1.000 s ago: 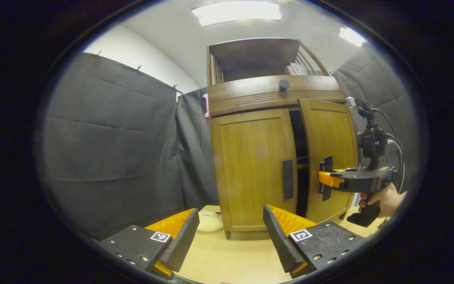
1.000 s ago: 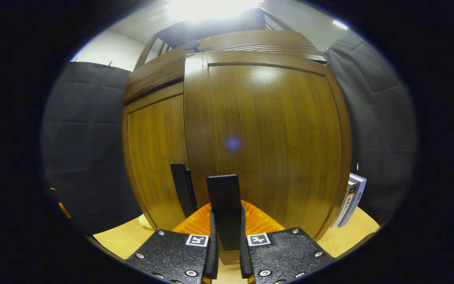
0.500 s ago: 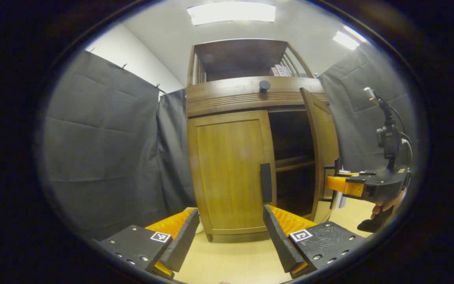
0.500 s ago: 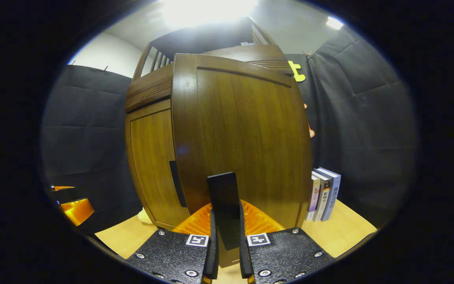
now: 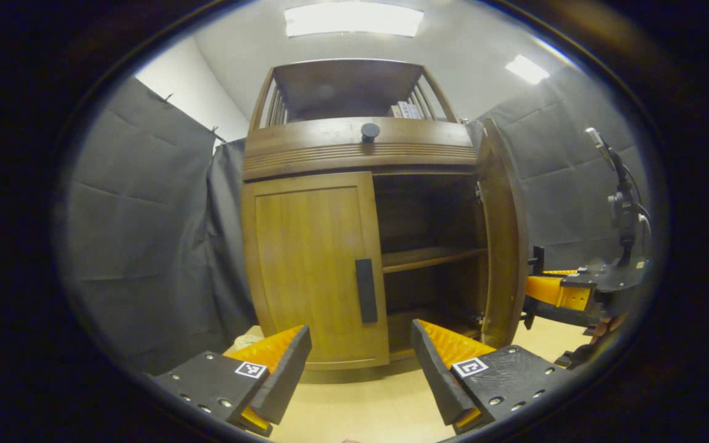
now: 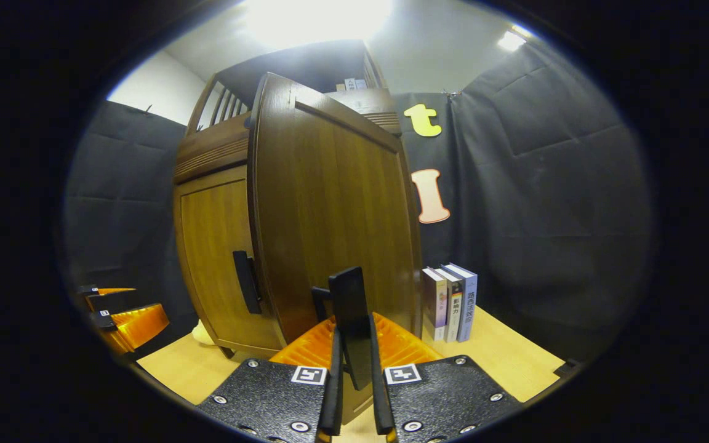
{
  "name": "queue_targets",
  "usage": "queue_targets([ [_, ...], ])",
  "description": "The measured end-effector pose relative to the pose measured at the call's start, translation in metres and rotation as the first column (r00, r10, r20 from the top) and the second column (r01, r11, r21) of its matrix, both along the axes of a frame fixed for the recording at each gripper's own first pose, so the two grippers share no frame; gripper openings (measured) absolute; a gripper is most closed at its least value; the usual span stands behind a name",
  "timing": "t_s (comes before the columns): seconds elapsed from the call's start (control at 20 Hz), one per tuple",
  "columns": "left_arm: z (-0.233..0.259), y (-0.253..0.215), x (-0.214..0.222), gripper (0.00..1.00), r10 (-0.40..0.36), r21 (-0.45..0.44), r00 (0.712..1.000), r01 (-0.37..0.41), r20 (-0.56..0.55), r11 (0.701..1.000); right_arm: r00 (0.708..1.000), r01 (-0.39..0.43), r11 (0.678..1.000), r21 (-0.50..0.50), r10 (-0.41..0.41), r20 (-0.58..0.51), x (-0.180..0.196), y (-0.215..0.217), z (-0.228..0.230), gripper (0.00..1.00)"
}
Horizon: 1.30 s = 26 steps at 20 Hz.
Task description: Open the right door of the double-door shoe cabinet with the right hand, and open the left door with the left hand.
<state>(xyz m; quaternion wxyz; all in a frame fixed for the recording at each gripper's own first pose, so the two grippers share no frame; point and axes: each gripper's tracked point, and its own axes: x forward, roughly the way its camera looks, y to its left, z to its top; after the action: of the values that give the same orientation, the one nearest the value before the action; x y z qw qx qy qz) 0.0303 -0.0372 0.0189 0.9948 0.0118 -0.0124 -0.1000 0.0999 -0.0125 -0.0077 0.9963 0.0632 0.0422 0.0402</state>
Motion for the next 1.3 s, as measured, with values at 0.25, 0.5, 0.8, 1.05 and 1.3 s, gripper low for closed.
queue_targets([
  [0.25,0.002,-0.014,-0.002,0.99,-0.053,-0.009,0.999,0.053,0.005,0.999,0.992,0.126,0.992,0.004,-0.126,0.007,-0.008,-0.055,0.002,0.2],
  [0.5,0.002,-0.019,0.001,0.99,-0.088,-0.003,0.996,0.088,0.015,0.996,0.989,0.145,0.989,0.001,-0.145,0.015,-0.012,-0.083,0.005,0.01],
  [0.8,0.005,-0.018,0.006,0.99,-0.09,0.012,0.995,0.09,0.035,0.996,0.983,0.181,0.979,-0.099,-0.178,0.041,-0.019,-0.097,0.009,0.18],
  [1.05,0.003,-0.022,0.011,0.99,-0.086,-0.018,0.996,0.086,0.024,0.996,0.965,0.261,0.96,-0.104,-0.256,0.059,-0.036,-0.129,0.014,0.28],
  [1.3,0.004,-0.025,0.019,0.99,-0.083,-0.032,0.996,0.084,0.034,0.996,0.931,0.363,0.927,-0.094,-0.356,0.08,-0.052,-0.172,0.022,0.39],
])
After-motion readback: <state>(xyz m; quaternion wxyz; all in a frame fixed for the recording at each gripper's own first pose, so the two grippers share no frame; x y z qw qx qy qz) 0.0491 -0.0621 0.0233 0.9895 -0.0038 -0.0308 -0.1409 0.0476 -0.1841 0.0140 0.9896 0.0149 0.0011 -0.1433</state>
